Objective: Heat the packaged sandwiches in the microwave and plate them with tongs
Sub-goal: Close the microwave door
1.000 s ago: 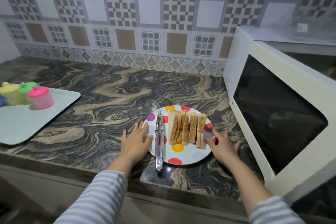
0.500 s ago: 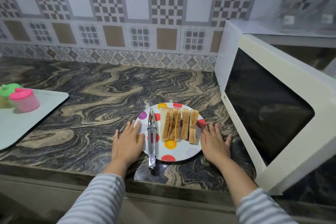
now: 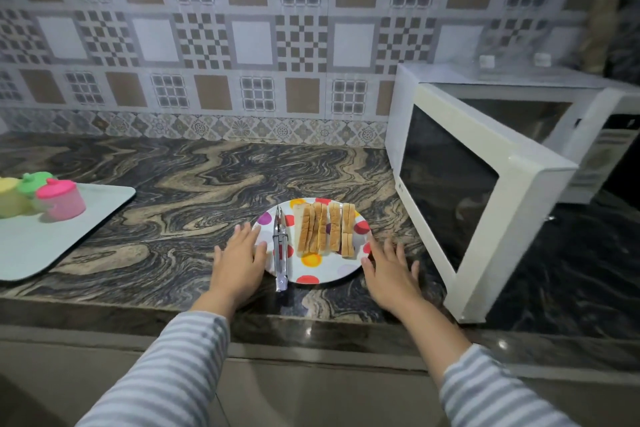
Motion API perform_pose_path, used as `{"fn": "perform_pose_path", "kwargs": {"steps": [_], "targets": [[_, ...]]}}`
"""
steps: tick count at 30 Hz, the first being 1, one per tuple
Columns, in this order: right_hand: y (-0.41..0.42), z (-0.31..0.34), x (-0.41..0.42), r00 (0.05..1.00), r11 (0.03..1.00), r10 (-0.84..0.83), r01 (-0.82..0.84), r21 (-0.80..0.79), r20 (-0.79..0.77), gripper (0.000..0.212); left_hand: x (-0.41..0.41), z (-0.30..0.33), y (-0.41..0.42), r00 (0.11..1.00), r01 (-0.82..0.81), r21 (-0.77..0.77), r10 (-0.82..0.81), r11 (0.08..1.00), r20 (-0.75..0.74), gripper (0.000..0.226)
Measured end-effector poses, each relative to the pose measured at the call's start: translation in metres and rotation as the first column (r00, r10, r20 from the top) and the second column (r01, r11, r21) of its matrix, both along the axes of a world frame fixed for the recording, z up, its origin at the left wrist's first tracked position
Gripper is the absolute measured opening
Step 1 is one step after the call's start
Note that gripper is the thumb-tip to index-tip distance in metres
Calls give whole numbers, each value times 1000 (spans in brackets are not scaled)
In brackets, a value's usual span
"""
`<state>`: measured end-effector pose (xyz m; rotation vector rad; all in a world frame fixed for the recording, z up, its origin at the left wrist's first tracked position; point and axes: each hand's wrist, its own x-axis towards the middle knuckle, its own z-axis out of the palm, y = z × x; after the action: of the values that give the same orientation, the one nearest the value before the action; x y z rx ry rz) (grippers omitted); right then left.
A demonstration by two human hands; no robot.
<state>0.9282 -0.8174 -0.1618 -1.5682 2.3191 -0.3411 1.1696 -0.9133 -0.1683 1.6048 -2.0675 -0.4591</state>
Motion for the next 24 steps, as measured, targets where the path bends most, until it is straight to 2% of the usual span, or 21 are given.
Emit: {"fn": "perform_pose_path", "kwargs": {"steps": [7,10,13,16,19,24], "targets": [[86,44,26,998,994,32,-38,-99,-54,57,-18,30,77,992,125,-123,-123,985,22,49],[120,67,31,995,977,44,-61,-206,-89,57,-33,43,102,983,186,-132,-184,974,28,53],[145,94,27,977,929,35,-109,-352,-211,56,-55,59,121,966,257,-166,-255,952,35,59],[160,118,15,920,872,-35,-163,-462,-391,57,-83,76,133,944,331,-203,-326,922,59,70],[163,138,-6,815,827,-154,-203,-524,-558,57,-115,92,141,919,393,-213,-392,895,46,81],[150,160,-42,735,874,-211,-153,-461,-644,65,-169,106,149,893,440,-218,-451,871,-1,98]]}}
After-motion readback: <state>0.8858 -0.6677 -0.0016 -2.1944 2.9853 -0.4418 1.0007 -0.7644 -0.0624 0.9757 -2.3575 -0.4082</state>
